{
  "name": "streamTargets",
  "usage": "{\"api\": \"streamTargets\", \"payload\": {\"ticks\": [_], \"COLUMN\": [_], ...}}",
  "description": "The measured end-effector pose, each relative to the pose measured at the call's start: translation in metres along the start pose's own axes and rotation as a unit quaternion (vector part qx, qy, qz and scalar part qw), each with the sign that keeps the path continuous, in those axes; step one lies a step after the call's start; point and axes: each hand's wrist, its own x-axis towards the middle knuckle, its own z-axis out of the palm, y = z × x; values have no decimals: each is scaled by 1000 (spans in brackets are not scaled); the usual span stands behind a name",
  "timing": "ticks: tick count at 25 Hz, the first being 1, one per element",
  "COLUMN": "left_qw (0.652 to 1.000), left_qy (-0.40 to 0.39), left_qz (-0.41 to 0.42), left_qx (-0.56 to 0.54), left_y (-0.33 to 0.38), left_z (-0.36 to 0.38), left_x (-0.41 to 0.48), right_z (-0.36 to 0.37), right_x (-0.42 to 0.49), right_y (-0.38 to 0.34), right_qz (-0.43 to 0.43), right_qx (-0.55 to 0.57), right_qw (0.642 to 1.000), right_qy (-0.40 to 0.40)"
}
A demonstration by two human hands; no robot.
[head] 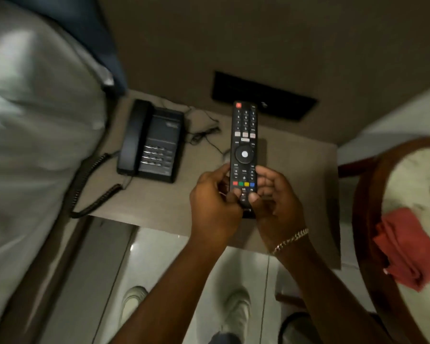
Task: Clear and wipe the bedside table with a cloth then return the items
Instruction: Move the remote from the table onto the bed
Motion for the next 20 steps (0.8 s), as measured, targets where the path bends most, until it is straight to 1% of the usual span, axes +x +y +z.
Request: {"api": "streamTargets", "payload": {"ticks": [2, 4, 5, 6, 9, 11, 14, 16, 18, 20], "left_qw": [997, 989, 981, 970, 931, 900, 874, 860, 854, 857], "left_qy": [61, 127, 177, 232, 351, 419, 469, 493, 504, 499], "left_qz": [-3, -14, -16, -14, -24, -41, -74, -96, -115, -124], "left_qx": [-45, -68, -73, -76, -98, -115, -105, -86, -52, -33], "left_y": [5, 6, 1, -8, -29, -55, -91, -116, -135, -149], "left_z": [-62, -121, -160, -205, -309, -379, -452, -490, -512, -523], "left_x": [0, -4, -7, -14, -35, -57, -81, -91, -95, -94], "right_z": [43, 88, 120, 159, 253, 326, 405, 448, 479, 497], "right_x": [2, -3, -8, -16, -42, -70, -109, -132, -147, -154], "right_y": [-51, -92, -117, -142, -199, -232, -262, -272, -274, -270], "right_qz": [-29, -55, -75, -87, -100, -105, -130, -131, -117, -117], "right_qx": [16, 32, 51, 73, 130, 133, 83, 44, 15, -11], "right_qw": [998, 993, 986, 975, 938, 915, 891, 885, 887, 892], "right_qy": [-47, -102, -143, -193, -305, -367, -426, -445, -446, -437]}}
